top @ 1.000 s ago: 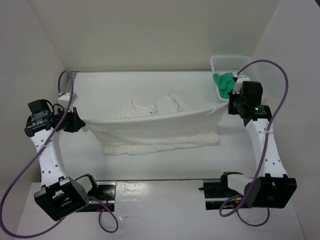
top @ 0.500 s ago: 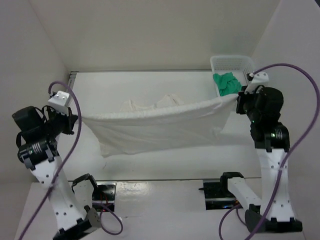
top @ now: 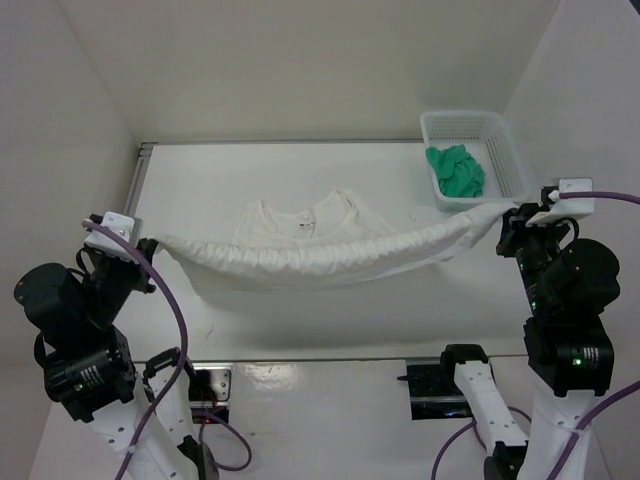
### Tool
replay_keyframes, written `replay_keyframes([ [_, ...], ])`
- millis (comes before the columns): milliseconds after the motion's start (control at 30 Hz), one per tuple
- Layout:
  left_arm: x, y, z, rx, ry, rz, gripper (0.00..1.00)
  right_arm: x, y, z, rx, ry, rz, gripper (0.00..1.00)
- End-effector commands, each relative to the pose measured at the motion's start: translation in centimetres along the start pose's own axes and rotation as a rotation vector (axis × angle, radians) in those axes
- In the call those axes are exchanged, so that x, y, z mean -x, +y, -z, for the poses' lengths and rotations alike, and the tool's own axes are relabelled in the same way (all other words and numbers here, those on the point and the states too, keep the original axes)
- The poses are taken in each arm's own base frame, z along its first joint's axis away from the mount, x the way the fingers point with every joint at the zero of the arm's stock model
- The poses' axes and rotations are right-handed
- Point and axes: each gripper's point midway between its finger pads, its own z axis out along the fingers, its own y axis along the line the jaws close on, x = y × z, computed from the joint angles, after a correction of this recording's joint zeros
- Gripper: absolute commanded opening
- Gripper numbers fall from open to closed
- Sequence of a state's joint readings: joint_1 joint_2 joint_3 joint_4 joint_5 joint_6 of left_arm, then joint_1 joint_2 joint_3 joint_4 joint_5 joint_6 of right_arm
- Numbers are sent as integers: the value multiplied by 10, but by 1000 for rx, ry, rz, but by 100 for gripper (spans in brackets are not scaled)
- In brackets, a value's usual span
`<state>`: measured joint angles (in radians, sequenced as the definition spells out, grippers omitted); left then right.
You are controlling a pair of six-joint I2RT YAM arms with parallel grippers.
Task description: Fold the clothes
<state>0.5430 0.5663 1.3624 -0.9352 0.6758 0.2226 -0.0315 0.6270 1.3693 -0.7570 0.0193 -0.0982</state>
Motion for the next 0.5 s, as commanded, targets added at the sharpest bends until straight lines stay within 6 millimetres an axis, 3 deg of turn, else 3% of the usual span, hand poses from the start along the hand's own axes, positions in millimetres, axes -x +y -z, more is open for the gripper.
replay_keyframes([
  [0,20,-3,12,44,-71,-10,0,11,-6,13,-31,-36,-1,0],
  [333,11,-5,26,122,-109,26,0,7,-13,25,-72,-57,-13,0],
  [467,16,-9,30,127,-142,37,0,12,-14,30,-82,-75,-23,0],
])
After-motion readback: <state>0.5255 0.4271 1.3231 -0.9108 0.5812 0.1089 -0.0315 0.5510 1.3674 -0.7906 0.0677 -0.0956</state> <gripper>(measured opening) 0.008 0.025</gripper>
